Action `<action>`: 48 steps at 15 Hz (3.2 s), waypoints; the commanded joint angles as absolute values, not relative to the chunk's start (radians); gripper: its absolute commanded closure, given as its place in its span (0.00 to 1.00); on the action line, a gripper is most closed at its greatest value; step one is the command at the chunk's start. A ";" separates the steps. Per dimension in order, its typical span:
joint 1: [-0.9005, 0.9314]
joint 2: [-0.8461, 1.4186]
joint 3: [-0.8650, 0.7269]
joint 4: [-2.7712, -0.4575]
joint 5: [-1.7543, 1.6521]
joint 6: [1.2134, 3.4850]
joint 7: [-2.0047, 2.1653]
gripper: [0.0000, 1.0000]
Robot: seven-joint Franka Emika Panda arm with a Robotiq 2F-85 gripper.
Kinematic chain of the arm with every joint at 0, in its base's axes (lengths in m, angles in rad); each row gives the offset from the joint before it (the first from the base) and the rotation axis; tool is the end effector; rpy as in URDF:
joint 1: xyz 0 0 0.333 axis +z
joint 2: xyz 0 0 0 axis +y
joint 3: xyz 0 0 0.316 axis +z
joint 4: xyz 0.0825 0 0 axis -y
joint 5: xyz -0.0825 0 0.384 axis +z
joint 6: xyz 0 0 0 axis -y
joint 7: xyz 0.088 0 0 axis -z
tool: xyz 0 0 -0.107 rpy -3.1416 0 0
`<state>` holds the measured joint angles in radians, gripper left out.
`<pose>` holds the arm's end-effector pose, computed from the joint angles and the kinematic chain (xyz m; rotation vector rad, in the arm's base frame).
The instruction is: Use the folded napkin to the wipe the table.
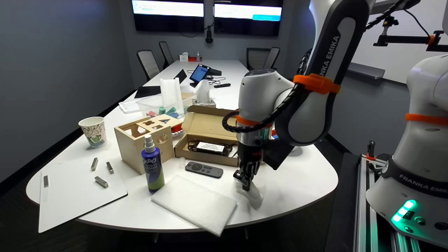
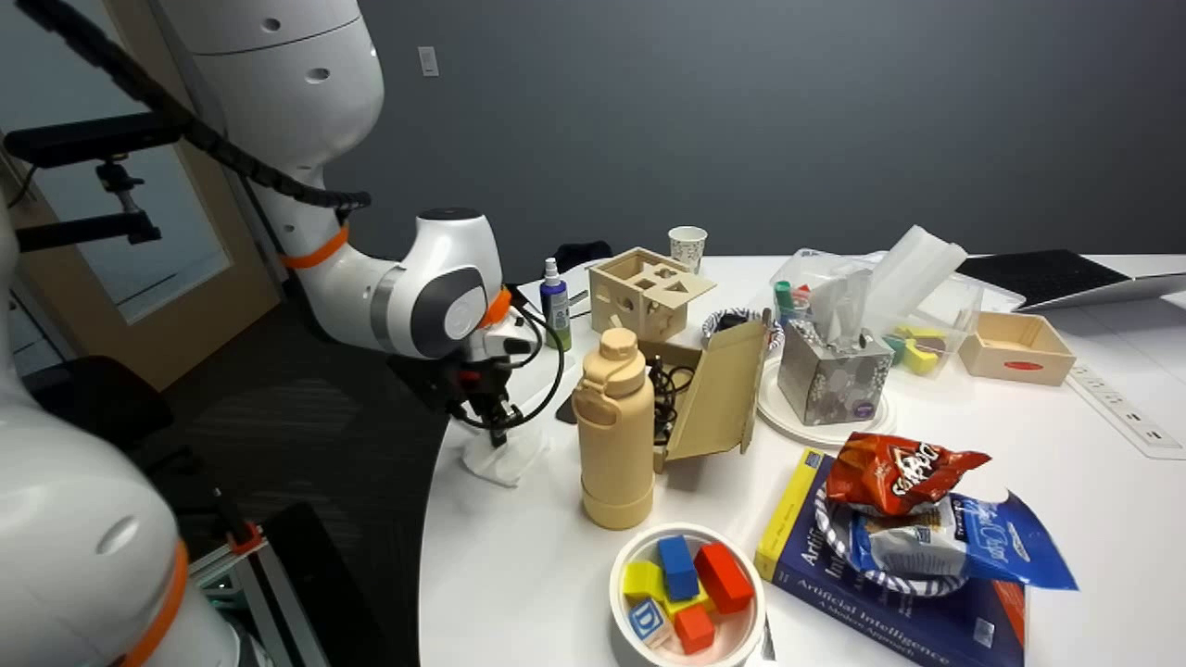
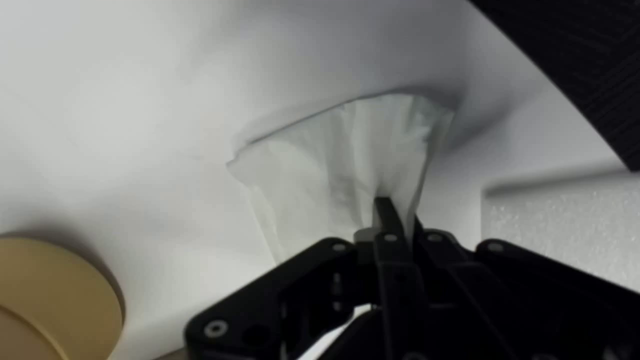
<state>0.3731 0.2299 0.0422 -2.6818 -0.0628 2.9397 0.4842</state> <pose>0.3740 0.1706 0.1624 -3.1324 0.0138 -0.0428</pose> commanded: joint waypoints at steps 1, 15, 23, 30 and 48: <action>0.444 0.260 -0.078 -2.610 -0.193 2.950 0.559 1.00; 0.462 0.306 -0.127 -2.586 -0.211 2.739 0.674 1.00; 0.305 0.275 0.091 -2.688 -0.027 2.832 0.455 1.00; 0.269 0.325 0.173 -2.651 0.058 2.957 0.307 1.00; 0.457 0.355 -0.090 -2.531 -0.145 2.671 0.578 1.00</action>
<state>0.4945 0.3434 -0.1438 -2.5154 -0.1412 2.7405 0.5684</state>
